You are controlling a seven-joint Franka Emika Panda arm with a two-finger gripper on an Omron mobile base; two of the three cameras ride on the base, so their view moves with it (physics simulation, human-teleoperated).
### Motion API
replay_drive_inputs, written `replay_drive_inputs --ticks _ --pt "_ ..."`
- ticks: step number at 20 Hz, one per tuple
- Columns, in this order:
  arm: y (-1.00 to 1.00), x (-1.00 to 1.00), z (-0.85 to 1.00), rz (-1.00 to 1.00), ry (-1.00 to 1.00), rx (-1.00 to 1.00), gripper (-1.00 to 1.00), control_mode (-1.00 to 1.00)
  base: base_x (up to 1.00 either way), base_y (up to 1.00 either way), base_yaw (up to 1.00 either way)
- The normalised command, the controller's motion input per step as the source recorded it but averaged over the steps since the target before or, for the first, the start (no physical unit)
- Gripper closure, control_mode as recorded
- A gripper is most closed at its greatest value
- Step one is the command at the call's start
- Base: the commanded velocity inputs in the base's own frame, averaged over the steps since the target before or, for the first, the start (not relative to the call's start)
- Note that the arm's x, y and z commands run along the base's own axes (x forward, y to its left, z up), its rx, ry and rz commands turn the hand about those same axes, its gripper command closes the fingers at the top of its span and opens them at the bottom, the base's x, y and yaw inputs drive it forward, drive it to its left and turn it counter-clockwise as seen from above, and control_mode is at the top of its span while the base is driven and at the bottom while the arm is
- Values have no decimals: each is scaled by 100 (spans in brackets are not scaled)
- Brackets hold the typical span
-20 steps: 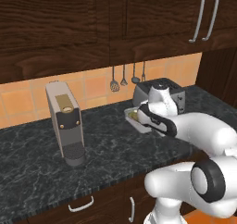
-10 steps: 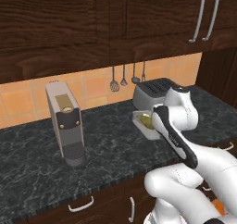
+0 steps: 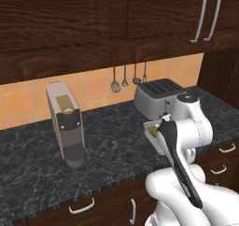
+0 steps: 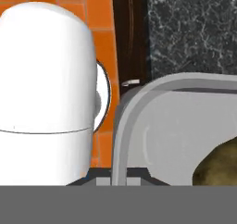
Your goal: Take the meat container that has the shrimp and place it on the second highest rack of the freezer. Then take the vegetable container that has the potato and lemon wedge and place it on the highest rack of the freezer.
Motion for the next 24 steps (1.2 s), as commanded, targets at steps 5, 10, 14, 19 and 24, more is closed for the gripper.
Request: replay_drive_inputs --ticks 5,10,14,19,24 --pt "0 -100 15 -10 -28 -8 100 -100 0 0 0" --pt "0 -95 -12 -2 -67 0 100 -100 0 0 0" --pt "0 -93 -21 3 -50 1 100 -100 0 0 0" --pt "0 -51 -15 1 -18 0 100 100 -32 0 -3" --pt "0 0 0 0 0 0 100 100 -50 -1 -43"
